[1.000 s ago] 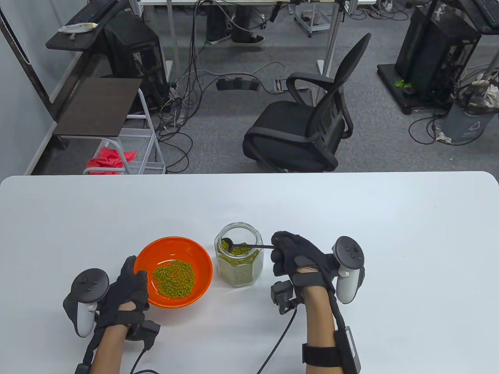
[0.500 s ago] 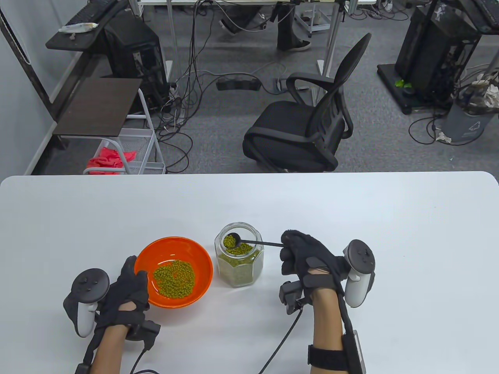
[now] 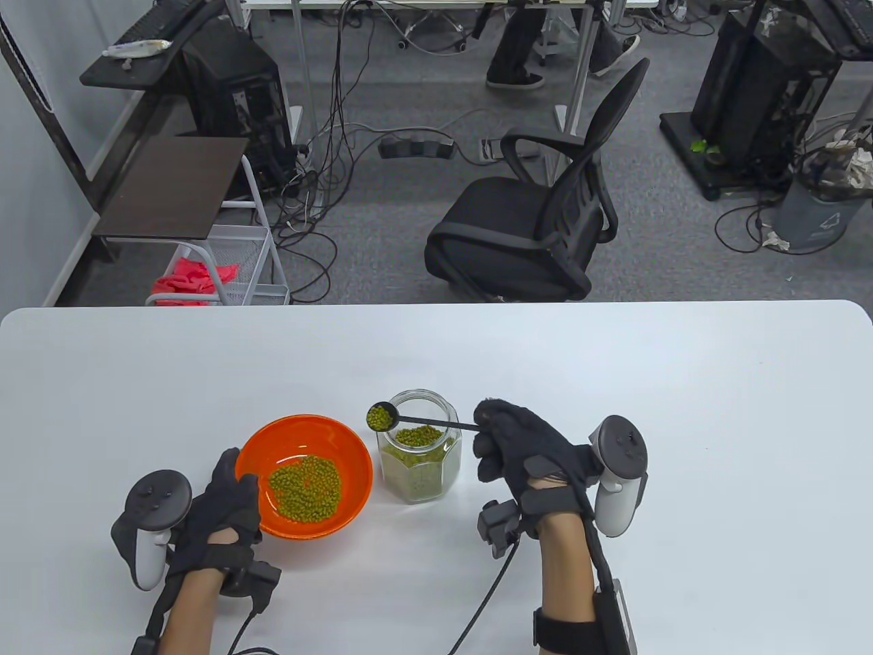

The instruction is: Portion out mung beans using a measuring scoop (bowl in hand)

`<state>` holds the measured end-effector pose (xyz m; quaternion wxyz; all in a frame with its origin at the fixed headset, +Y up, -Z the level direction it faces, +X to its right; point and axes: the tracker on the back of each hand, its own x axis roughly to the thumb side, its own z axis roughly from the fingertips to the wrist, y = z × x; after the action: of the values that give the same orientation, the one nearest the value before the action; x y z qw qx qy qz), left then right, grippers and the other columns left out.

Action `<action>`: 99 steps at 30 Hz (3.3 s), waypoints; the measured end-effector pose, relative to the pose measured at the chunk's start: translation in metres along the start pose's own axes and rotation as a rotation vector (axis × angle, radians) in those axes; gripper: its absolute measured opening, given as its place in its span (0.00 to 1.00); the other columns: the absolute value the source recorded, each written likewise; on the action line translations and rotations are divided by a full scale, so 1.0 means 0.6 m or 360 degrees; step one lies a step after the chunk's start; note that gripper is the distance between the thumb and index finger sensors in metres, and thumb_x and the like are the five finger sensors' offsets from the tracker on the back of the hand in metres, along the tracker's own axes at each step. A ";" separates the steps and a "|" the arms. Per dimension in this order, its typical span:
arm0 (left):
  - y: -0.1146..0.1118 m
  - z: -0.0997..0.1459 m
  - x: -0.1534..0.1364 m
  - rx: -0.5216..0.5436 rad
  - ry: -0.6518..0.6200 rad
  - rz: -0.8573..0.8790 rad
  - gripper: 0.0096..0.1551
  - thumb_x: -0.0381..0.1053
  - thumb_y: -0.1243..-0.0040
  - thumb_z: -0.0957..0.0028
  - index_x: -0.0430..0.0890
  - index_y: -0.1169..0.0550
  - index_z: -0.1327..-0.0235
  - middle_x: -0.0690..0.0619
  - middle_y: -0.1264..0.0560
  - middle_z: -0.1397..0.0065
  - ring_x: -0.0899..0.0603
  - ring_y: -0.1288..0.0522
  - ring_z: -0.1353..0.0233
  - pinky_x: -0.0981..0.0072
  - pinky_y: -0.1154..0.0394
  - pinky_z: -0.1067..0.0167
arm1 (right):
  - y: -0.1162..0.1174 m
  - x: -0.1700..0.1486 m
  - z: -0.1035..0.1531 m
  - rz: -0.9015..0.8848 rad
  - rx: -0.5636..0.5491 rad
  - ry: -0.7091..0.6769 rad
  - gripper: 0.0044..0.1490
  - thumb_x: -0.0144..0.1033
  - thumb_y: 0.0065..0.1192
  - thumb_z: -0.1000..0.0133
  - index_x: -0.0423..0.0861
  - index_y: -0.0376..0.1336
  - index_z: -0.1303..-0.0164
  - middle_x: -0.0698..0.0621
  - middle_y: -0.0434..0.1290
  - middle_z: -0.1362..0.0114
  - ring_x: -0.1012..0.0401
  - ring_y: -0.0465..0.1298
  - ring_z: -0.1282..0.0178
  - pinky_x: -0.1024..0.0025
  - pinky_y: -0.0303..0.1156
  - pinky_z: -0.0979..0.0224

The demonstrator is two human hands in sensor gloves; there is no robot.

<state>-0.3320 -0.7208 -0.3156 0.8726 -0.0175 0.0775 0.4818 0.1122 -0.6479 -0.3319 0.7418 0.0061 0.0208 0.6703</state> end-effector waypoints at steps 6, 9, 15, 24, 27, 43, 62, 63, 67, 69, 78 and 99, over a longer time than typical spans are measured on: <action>0.000 0.000 0.000 -0.0002 -0.0001 0.0005 0.38 0.53 0.53 0.40 0.38 0.44 0.22 0.43 0.30 0.29 0.44 0.09 0.58 0.71 0.13 0.67 | 0.044 0.001 -0.002 0.0077 0.0156 -0.0012 0.26 0.28 0.60 0.46 0.32 0.68 0.40 0.30 0.77 0.53 0.54 0.82 0.70 0.43 0.76 0.51; 0.001 0.000 0.000 -0.0001 -0.0001 0.0008 0.38 0.54 0.53 0.40 0.38 0.44 0.22 0.43 0.31 0.29 0.44 0.09 0.57 0.71 0.13 0.67 | 0.069 0.000 -0.002 0.0126 0.0221 -0.0035 0.26 0.27 0.59 0.46 0.33 0.68 0.39 0.30 0.76 0.51 0.53 0.82 0.67 0.42 0.75 0.49; 0.001 0.000 0.001 -0.0003 -0.0006 0.0018 0.38 0.54 0.53 0.40 0.38 0.44 0.21 0.43 0.30 0.29 0.44 0.09 0.57 0.71 0.13 0.67 | 0.121 -0.007 0.000 0.0285 0.0350 -0.0052 0.27 0.24 0.61 0.48 0.35 0.68 0.38 0.29 0.76 0.48 0.51 0.82 0.64 0.40 0.73 0.46; 0.003 -0.001 0.000 -0.0003 -0.0014 0.0028 0.38 0.54 0.53 0.40 0.39 0.44 0.21 0.43 0.31 0.29 0.45 0.09 0.57 0.71 0.13 0.67 | 0.169 -0.010 0.010 0.0590 0.0368 -0.0140 0.27 0.21 0.63 0.49 0.37 0.68 0.38 0.29 0.76 0.46 0.49 0.82 0.61 0.39 0.72 0.44; 0.002 -0.001 0.000 -0.0007 -0.0014 0.0030 0.38 0.54 0.53 0.40 0.39 0.44 0.21 0.43 0.31 0.29 0.44 0.09 0.57 0.71 0.13 0.67 | 0.179 -0.008 0.016 0.0635 0.0371 -0.0172 0.27 0.21 0.63 0.49 0.38 0.69 0.38 0.30 0.75 0.45 0.49 0.83 0.60 0.38 0.72 0.44; 0.003 -0.001 0.000 -0.0004 -0.0019 0.0036 0.38 0.54 0.53 0.40 0.39 0.44 0.21 0.43 0.31 0.29 0.44 0.09 0.57 0.71 0.13 0.67 | 0.211 0.008 0.038 0.0870 0.0404 -0.0287 0.25 0.20 0.61 0.49 0.40 0.72 0.40 0.28 0.74 0.43 0.47 0.81 0.59 0.37 0.70 0.44; 0.002 -0.001 0.000 0.0002 -0.0019 0.0028 0.38 0.54 0.53 0.40 0.39 0.44 0.21 0.43 0.31 0.29 0.44 0.09 0.57 0.71 0.13 0.67 | 0.194 0.023 0.039 0.0817 0.0411 -0.0309 0.26 0.21 0.62 0.48 0.39 0.71 0.39 0.28 0.74 0.43 0.47 0.81 0.59 0.37 0.70 0.43; 0.002 -0.001 0.000 0.0002 -0.0019 0.0028 0.38 0.54 0.53 0.40 0.39 0.44 0.22 0.43 0.31 0.29 0.44 0.09 0.57 0.71 0.13 0.67 | 0.189 0.025 0.038 0.0784 0.0400 -0.0306 0.26 0.21 0.62 0.48 0.39 0.71 0.39 0.28 0.74 0.44 0.47 0.81 0.59 0.37 0.71 0.44; 0.002 -0.001 0.000 0.0001 -0.0019 0.0028 0.38 0.54 0.53 0.40 0.39 0.44 0.21 0.43 0.31 0.29 0.44 0.09 0.57 0.71 0.13 0.67 | 0.169 0.034 0.038 0.0700 0.0337 -0.0319 0.26 0.22 0.62 0.47 0.38 0.71 0.38 0.29 0.74 0.44 0.48 0.81 0.60 0.38 0.71 0.44; 0.002 -0.001 0.000 0.0001 -0.0019 0.0028 0.38 0.54 0.53 0.40 0.39 0.44 0.21 0.43 0.31 0.29 0.44 0.09 0.57 0.71 0.13 0.67 | 0.155 0.039 0.037 0.0654 0.0304 -0.0327 0.26 0.23 0.62 0.47 0.38 0.70 0.38 0.29 0.75 0.45 0.48 0.81 0.61 0.38 0.71 0.44; 0.002 -0.001 0.000 0.0009 -0.0015 0.0013 0.38 0.54 0.53 0.40 0.39 0.44 0.22 0.43 0.31 0.29 0.44 0.09 0.58 0.71 0.13 0.67 | 0.099 0.059 0.040 0.0527 0.0129 -0.0354 0.26 0.25 0.62 0.47 0.36 0.69 0.37 0.30 0.76 0.47 0.50 0.82 0.63 0.39 0.72 0.46; 0.002 -0.001 0.000 0.0005 -0.0015 0.0014 0.38 0.54 0.53 0.40 0.39 0.44 0.22 0.43 0.31 0.29 0.44 0.09 0.57 0.71 0.13 0.67 | 0.030 0.080 0.050 0.0848 -0.0288 -0.0329 0.24 0.28 0.63 0.46 0.35 0.70 0.41 0.32 0.78 0.52 0.53 0.81 0.69 0.41 0.74 0.49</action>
<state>-0.3328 -0.7201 -0.3160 0.8708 -0.0135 0.0741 0.4858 0.1000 -0.5976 -0.3026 0.5354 0.0132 -0.1170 0.8363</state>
